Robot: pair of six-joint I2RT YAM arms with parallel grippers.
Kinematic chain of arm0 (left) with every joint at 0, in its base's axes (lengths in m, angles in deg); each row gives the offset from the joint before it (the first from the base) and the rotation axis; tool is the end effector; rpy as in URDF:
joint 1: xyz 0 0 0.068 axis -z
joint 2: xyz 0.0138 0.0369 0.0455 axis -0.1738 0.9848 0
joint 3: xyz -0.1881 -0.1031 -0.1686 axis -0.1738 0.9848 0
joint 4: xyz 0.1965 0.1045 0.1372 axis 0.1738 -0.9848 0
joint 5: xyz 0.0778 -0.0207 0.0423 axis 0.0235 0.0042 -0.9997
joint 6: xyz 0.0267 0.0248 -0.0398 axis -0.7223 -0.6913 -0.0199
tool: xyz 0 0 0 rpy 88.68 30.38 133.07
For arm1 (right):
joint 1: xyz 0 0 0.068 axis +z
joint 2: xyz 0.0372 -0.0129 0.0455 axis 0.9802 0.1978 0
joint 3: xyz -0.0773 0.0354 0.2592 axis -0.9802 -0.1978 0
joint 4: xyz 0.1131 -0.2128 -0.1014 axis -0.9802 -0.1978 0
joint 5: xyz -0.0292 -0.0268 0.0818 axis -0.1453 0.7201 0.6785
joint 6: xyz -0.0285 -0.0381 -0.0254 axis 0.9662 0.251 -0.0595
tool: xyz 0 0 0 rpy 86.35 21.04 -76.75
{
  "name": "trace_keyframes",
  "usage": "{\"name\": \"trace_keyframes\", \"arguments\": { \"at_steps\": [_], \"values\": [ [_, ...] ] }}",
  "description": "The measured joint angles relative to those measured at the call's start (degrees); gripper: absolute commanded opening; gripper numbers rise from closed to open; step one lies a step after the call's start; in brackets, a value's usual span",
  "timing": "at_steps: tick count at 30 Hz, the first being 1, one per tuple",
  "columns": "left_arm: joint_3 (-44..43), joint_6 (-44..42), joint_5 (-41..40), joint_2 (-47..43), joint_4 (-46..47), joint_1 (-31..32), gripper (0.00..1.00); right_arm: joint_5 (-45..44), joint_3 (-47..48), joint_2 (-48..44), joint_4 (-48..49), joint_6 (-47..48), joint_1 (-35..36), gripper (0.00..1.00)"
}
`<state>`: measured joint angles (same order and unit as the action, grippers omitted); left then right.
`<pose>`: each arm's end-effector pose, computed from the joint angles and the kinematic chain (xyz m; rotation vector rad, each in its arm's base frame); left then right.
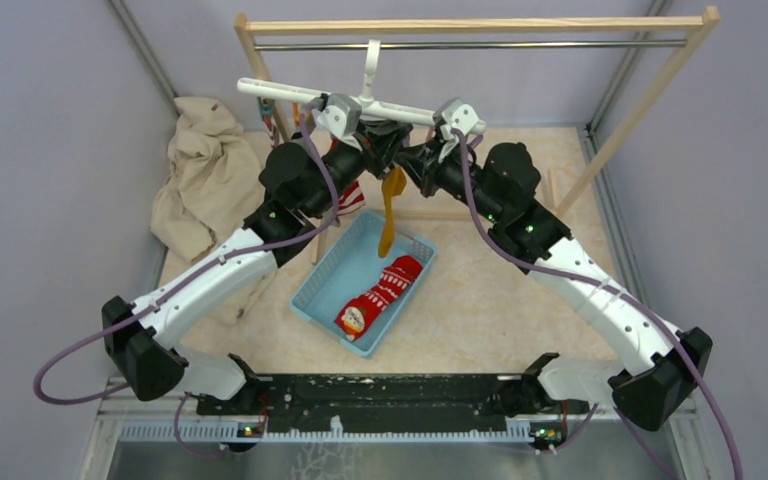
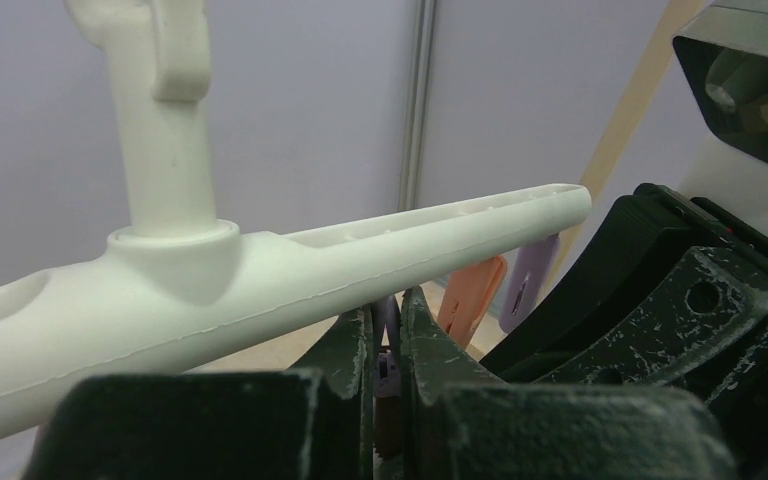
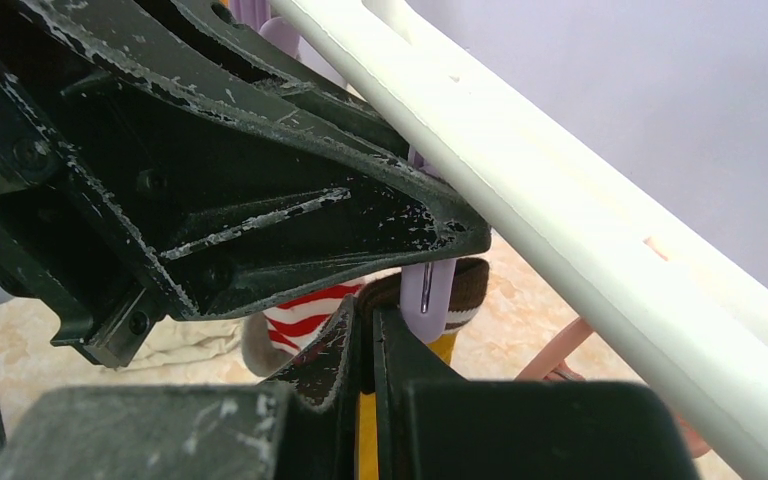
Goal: Clip the socks to the hanger
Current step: Clamp the sock onto the hanger.
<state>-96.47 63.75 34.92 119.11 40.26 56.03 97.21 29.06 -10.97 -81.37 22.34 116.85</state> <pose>0.2240 -0.2332 0.4539 0.4811 1.1812 -0.7591 0.2090 0.1741 0.4405 -0.6605 1.3544 0.6830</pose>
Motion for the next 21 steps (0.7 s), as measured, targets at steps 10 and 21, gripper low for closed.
{"name": "trace_keyframes", "arguments": {
  "at_steps": [10, 21],
  "values": [
    [0.5, 0.0, 1.8, 0.0, 0.8, 0.0, 0.26, -0.4, 0.4, 0.1, -0.4, 1.5, 0.2, 0.00],
    [0.5, -0.2, 2.0, 0.1, -0.3, -0.4, 0.71, -4.2, 1.0, 0.3, -3.3, 3.7, 0.1, 0.00]
  ]
}}
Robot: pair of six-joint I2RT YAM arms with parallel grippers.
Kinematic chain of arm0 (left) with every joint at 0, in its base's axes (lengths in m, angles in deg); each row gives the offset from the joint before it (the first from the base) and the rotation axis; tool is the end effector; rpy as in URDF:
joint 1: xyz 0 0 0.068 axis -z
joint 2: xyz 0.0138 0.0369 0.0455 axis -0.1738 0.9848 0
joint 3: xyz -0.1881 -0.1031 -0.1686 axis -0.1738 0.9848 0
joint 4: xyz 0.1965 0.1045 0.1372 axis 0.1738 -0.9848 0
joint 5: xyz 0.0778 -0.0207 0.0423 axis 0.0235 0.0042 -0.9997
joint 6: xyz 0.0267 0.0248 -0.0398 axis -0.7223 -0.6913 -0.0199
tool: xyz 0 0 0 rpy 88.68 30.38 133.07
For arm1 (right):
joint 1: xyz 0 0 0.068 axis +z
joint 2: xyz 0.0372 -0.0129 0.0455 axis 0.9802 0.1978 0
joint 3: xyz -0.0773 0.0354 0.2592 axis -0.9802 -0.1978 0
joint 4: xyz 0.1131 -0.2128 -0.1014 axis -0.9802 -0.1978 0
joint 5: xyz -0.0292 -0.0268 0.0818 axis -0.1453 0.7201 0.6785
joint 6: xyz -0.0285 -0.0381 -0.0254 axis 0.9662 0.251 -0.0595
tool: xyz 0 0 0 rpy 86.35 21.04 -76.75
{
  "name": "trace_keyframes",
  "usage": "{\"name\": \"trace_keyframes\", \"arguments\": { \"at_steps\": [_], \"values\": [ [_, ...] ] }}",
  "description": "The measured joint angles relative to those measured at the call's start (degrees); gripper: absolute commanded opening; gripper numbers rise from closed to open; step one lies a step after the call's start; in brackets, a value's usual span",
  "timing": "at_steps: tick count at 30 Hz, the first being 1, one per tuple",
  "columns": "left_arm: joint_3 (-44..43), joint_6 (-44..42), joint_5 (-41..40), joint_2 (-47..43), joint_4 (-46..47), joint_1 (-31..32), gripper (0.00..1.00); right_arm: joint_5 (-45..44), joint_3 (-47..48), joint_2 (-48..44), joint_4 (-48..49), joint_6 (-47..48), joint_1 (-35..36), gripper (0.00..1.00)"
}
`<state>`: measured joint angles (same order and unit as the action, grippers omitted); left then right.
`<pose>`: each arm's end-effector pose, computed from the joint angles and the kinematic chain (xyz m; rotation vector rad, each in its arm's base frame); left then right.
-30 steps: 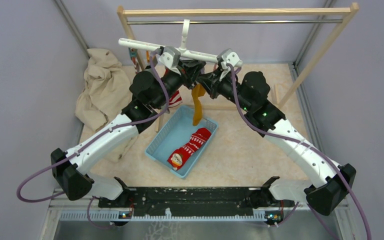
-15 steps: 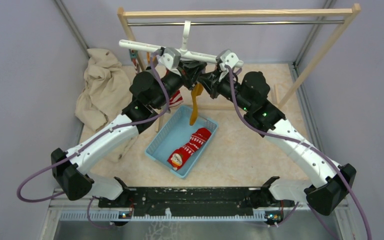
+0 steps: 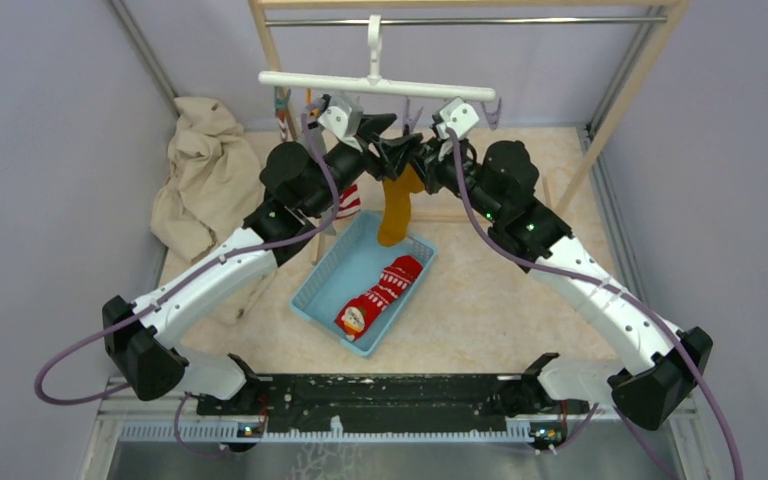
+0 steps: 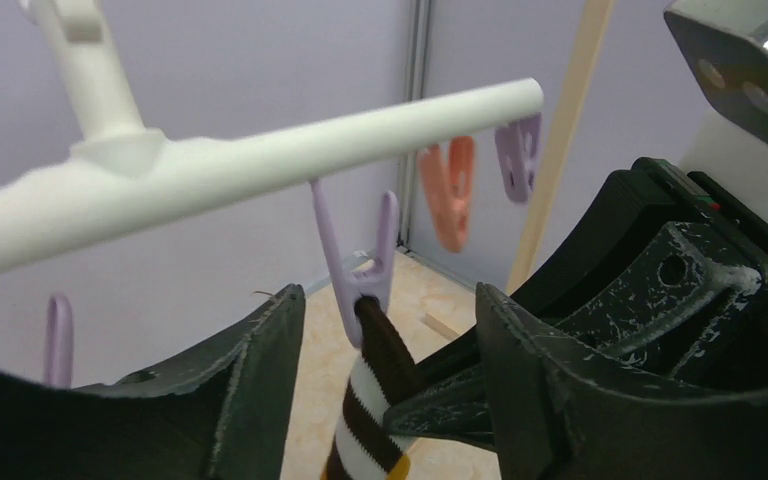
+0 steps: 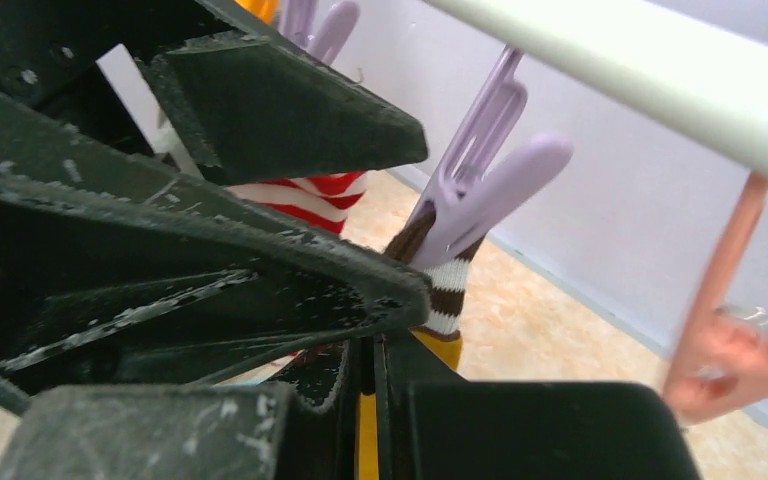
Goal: Clip the socks to the hanger
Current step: Clamp the sock onto the hanger.
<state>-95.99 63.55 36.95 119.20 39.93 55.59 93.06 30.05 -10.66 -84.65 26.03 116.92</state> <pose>0.2258 -0.2334 0.4498 0.5141 1.1866 -0.7686 0.2114 0.1732 0.4390 -0.6606 1.3919 0.5757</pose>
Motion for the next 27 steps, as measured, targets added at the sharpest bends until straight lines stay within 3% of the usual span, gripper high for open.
{"name": "trace_keyframes", "arguments": {
  "at_steps": [5, 6, 8, 10, 15, 20, 27],
  "values": [
    [0.0, -0.3, -1.1, 0.0, -0.2, -0.1, 0.83, -3.1, 0.0, 0.0, 0.2, 1.1, -0.2, 0.01],
    [0.0, -0.3, -1.3, 0.0, -0.3, -0.1, 0.84, -3.4, 0.0, 0.0, 0.1, 1.2, -0.2, 0.14],
    [0.0, -0.4, -1.6, 0.0, -0.3, -0.2, 0.86, -4.4, 0.0, 0.0, 0.3, 1.4, -0.2, 0.54],
    [0.0, -0.5, -2.5, 0.0, -0.2, -0.3, 0.88, -6.1, 0.0, 0.0, 0.0, 1.7, -0.3, 0.74],
    [-0.2, -1.5, -4.7, -0.5, -1.5, -0.7, 0.93, -9.2, -0.1, 0.0, 0.3, 2.5, -1.1, 0.83],
    [-0.2, -4.2, -11.0, -0.7, -5.2, -0.2, 0.95, -9.5, -0.9, -0.5, 1.4, 2.0, -2.4, 0.83],
    [0.2, -6.7, -17.2, -0.7, -10.0, -0.1, 0.95, -7.8, -5.3, -5.9, 2.0, -1.5, -9.7, 0.83]
  ]
}}
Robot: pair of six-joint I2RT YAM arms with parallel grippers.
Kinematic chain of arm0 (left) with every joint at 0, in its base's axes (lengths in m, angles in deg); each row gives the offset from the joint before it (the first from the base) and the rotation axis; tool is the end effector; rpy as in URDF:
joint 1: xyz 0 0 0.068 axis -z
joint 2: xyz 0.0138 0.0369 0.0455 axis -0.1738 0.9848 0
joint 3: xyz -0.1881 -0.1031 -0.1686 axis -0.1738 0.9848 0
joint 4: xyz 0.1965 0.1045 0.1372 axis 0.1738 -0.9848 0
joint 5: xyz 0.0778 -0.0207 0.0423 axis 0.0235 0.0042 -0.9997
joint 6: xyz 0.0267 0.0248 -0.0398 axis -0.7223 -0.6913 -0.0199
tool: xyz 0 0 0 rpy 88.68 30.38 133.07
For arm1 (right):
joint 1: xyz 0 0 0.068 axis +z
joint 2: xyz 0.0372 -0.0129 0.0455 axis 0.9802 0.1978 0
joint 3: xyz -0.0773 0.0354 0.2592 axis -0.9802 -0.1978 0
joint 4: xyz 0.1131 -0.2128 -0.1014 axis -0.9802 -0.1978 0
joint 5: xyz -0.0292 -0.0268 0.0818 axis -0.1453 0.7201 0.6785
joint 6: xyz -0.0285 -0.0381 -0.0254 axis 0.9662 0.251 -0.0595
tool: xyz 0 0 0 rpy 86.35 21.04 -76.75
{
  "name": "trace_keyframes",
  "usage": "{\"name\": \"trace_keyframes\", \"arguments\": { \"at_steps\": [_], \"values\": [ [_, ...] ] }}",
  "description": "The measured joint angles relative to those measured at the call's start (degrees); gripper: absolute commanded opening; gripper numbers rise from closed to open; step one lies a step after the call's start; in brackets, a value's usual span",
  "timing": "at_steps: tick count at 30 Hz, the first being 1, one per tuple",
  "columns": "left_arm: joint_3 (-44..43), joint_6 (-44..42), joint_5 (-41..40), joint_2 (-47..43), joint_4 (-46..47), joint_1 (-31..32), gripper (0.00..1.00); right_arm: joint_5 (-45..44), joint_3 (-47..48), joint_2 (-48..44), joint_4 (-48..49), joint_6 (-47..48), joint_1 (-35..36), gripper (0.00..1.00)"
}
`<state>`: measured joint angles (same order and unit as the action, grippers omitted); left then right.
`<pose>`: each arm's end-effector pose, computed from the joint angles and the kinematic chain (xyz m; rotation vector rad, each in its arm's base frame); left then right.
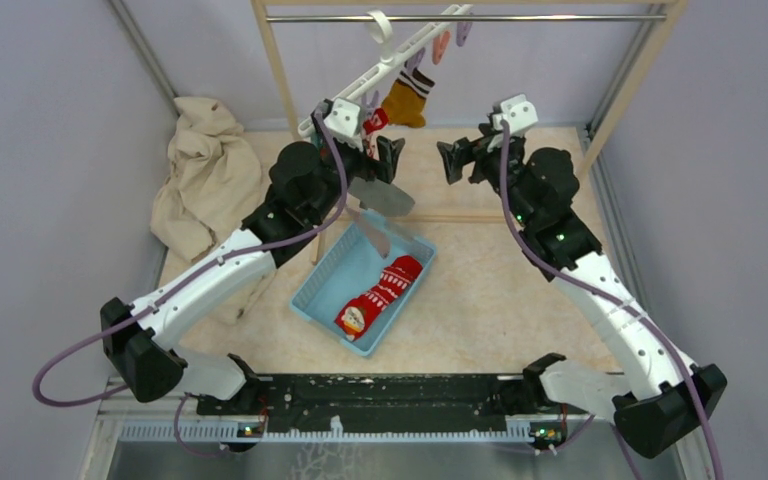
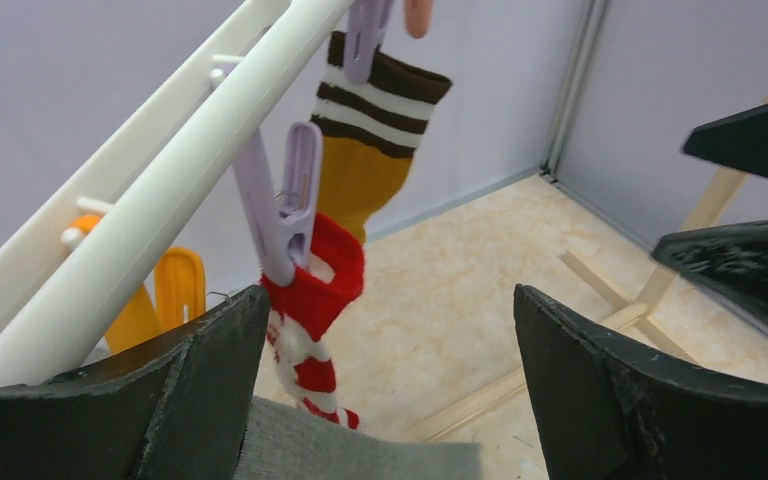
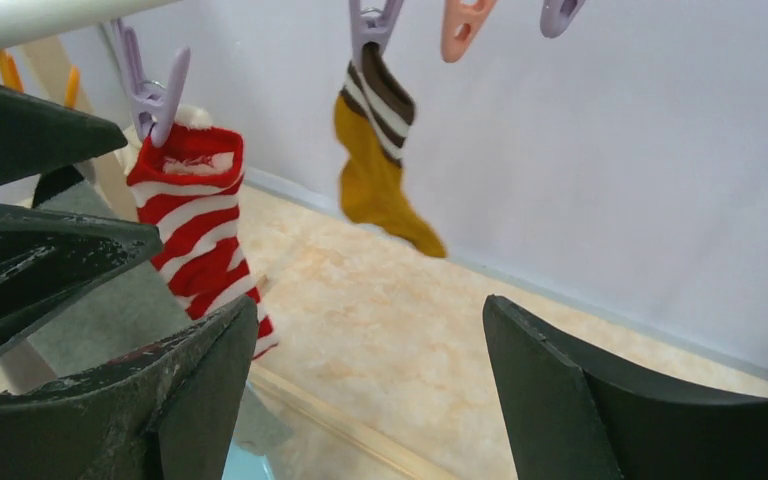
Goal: Clip the socks to the hanger
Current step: Clamp the sock onto the hanger, then open the clamp at the hanger.
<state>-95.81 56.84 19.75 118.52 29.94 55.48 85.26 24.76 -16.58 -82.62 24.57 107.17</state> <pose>0.2336 -0.2253 0.4336 0.4061 1.3805 -0.4297 0.2174 0.1183 0.4354 -0.3983 1.4219 0.3641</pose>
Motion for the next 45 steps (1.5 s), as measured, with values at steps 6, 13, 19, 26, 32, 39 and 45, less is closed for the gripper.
{"name": "trace_keyframes", "arguments": {
  "at_steps": [6, 13, 19, 26, 32, 39, 45],
  "values": [
    [0.0, -0.8, -3.2, 0.7, -1.6, -1.4, 0.95, -0.1, -2.3, -3.6, 0.0, -1.4, -1.3, 0.79],
    [0.4, 0.9, -4.5, 2.4, -4.4, -6.9, 0.94, -0.3, -1.6, -2.1, -1.2, -6.3, -5.7, 0.80],
    [0.8, 2.3, -5.9, 2.4, -5.7, -8.5, 0.94, 2.7, -0.7, 3.5, -2.4, -12.9, -11.8, 0.80],
    [0.7, 2.8, -5.9, 2.8, -6.7, -9.2, 0.94, 8.1, -1.1, 4.9, 3.3, -17.6, -14.8, 0.80],
    [0.7, 2.9, -5.9, 3.5, -8.0, -9.9, 0.94, 17.2, -1.2, 5.9, 9.9, -20.7, -22.7, 0.80],
    [0.7, 4.3, -5.3, 3.5, -8.2, -11.0, 0.94, 25.7, 1.6, 13.3, 17.0, -25.1, -26.8, 0.76],
    [0.5, 4.8, -4.9, 3.7, -8.3, -11.2, 0.94, 30.8, 5.4, 18.6, 22.8, -29.6, -26.8, 0.76]
  ]
}}
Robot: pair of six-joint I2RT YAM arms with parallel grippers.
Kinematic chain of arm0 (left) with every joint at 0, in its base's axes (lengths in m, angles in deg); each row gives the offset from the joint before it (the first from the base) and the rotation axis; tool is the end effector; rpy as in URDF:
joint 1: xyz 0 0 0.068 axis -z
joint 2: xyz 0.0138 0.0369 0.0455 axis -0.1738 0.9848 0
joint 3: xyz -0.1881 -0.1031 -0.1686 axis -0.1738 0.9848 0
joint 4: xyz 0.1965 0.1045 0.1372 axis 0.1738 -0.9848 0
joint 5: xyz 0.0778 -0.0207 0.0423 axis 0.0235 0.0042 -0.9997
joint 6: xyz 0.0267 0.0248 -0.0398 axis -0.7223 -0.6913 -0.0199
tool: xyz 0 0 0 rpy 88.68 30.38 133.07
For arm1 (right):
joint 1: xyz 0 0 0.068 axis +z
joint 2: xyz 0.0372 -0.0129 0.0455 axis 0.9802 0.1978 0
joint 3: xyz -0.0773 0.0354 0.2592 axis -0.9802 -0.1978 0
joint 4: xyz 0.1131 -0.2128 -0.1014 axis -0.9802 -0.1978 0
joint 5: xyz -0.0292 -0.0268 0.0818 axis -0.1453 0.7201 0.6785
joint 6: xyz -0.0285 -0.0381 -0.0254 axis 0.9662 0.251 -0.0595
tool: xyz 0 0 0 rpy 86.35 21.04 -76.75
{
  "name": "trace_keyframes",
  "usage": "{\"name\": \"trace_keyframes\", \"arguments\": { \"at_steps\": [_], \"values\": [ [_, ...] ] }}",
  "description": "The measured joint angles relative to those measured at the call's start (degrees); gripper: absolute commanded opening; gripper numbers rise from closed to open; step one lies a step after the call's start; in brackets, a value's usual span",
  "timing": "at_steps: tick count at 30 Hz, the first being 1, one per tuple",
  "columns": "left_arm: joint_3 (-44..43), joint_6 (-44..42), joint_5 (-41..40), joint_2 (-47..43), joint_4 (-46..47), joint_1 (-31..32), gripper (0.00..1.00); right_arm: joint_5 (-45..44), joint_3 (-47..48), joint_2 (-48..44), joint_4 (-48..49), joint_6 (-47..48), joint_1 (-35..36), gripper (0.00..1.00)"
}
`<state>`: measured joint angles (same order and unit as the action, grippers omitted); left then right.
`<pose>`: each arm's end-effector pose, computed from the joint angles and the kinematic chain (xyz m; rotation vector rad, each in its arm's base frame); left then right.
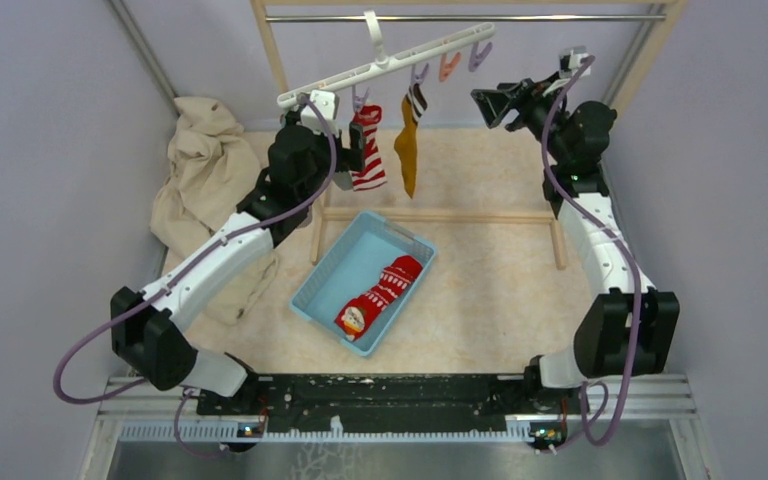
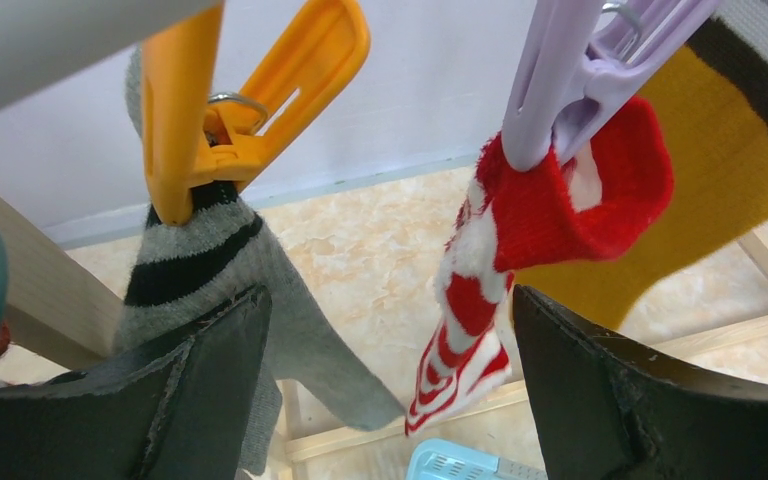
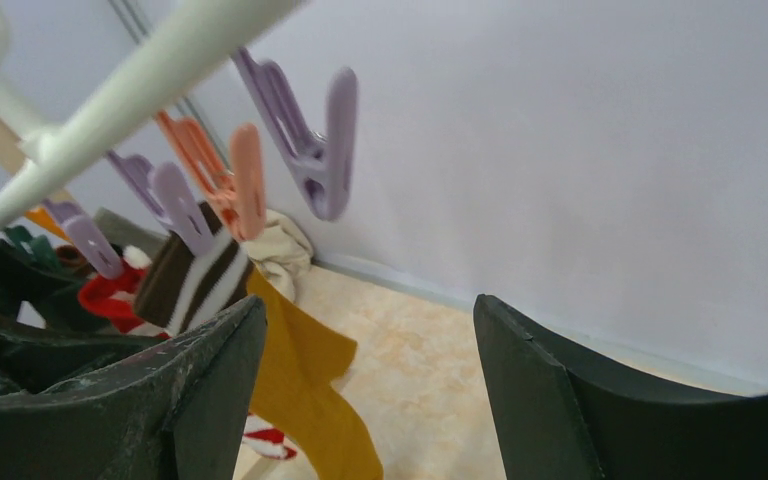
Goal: Clip the socks to the hanger
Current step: Open the clamp at the hanger.
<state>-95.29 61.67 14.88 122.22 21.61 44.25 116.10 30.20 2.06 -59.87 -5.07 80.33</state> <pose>0.2908 -0.1841 0.3943 0.2188 1.6252 -0.2055 0.3309 0.0282 0.4218 -0.1766 1.3682 0.7665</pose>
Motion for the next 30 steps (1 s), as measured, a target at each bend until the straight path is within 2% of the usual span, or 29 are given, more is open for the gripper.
{"name": "trace_keyframes", "arguments": {
  "at_steps": [7, 16, 21, 30],
  "values": [
    [-0.2, 0.6, 0.9, 0.2, 0.0, -0.4, 0.94, 9.6, 4.3, 4.6, 11.2, -5.0, 0.0, 0.76],
    [-0.5, 1.2, 4.0, 0.6, 0.0, -1.1, 0.94, 24.2, 6.1, 18.2, 40.9, -21.9, 0.0, 0.73],
    [-0.5, 1.7, 5.3, 0.6, 0.0, -1.3, 0.94, 27.9, 12.8, 27.1, 56.8, -35.1, 0.0, 0.73],
    [-0.5, 1.9, 6.3, 0.6, 0.0, -1.3, 0.93, 28.2, 17.9, 29.4, 64.5, -40.4, 0.0, 0.73]
  ]
}}
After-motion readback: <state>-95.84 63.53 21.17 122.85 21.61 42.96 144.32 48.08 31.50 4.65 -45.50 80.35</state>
